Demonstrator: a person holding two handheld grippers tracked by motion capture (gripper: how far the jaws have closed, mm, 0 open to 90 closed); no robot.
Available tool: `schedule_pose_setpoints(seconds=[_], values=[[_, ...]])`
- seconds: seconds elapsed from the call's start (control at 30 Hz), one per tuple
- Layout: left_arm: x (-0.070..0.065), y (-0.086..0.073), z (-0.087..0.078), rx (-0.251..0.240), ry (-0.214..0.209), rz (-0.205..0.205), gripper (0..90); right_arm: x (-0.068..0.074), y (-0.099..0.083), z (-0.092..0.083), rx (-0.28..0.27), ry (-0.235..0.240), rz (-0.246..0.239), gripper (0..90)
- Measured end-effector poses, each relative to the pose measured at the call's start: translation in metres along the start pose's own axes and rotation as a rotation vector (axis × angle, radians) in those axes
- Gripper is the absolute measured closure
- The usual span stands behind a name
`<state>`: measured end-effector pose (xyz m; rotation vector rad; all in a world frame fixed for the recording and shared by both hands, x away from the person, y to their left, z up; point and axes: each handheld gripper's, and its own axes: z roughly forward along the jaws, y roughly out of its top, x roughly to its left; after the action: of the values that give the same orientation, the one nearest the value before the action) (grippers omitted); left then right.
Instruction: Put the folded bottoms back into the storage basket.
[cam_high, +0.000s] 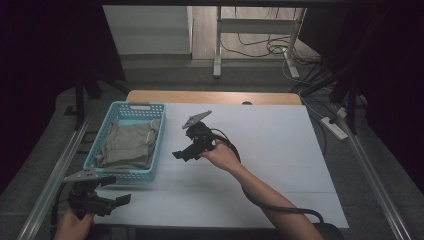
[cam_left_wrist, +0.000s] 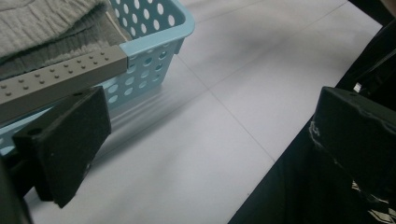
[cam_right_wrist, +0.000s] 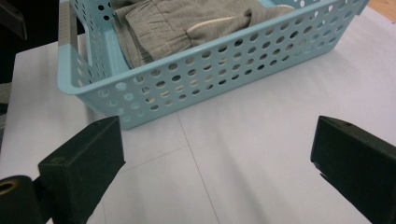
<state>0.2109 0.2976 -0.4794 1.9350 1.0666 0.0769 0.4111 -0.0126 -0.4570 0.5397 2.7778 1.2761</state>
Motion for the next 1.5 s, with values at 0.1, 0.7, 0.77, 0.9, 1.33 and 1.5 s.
schedule_pose_setpoints(seconds=[0.1, 0.7, 0.77, 0.9, 1.33, 1.5], values=[[0.0, -0.001, -0.001, -0.008, -0.006, -0.006, 0.0, 0.0, -0.002, -0.003, 0.0, -0.003, 0.0, 3.0], [0.001, -0.002, -0.001, -0.016, -0.032, 0.001, 0.0, 0.01, -0.013, -0.023, 0.003, -0.011, -0.02, 2.9], [0.001, -0.002, -0.001, -0.017, -0.032, 0.002, 0.0, 0.009, -0.016, -0.026, 0.004, -0.022, -0.028, 2.9], [0.002, -0.002, -0.001, -0.019, -0.036, 0.0, 0.0, 0.007, -0.021, -0.03, 0.005, -0.027, -0.024, 2.9], [0.004, -0.003, -0.002, -0.032, -0.047, -0.012, 0.0, 0.003, -0.043, -0.049, 0.016, -0.072, -0.004, 2.5], [0.004, -0.003, -0.003, -0.035, -0.048, -0.015, 0.0, 0.001, -0.053, -0.056, 0.025, -0.076, 0.011, 1.2]])
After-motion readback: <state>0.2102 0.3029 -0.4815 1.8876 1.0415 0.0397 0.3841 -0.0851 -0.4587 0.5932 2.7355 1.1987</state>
